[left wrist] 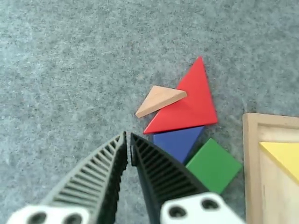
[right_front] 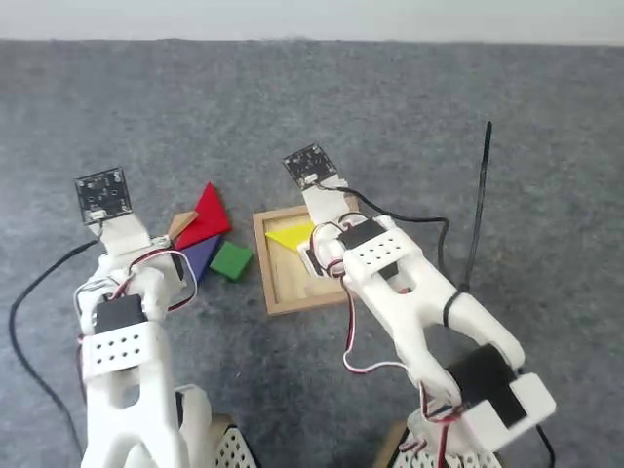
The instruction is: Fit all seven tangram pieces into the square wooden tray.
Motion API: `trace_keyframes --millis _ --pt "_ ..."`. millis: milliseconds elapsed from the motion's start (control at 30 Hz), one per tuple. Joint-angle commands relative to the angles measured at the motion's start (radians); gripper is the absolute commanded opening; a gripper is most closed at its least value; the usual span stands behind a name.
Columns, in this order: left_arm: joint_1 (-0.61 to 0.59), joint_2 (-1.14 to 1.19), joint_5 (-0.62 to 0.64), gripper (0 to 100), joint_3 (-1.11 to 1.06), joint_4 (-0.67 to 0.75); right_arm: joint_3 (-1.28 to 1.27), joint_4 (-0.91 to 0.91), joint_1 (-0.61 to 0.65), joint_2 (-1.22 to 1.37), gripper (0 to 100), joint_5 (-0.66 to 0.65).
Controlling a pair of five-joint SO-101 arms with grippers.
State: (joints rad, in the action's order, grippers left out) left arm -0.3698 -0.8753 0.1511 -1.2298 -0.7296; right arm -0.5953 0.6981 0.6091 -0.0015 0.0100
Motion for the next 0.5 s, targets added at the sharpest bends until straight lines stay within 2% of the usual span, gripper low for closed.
trace_keyframes --millis 0,267,467 --pt "-0.006 -0.006 0.005 1 0.03 0.026 0.072 -0.019 0.007 0.053 0.7 0.008" --pt "-0.006 -0.008 0.005 1 0.03 0.026 0.215 -0.004 0.002 0.217 0.7 0.009" --pt "-0.006 -0.006 0.005 1 0.03 0.026 0.244 0.002 0.002 0.225 0.7 0.005"
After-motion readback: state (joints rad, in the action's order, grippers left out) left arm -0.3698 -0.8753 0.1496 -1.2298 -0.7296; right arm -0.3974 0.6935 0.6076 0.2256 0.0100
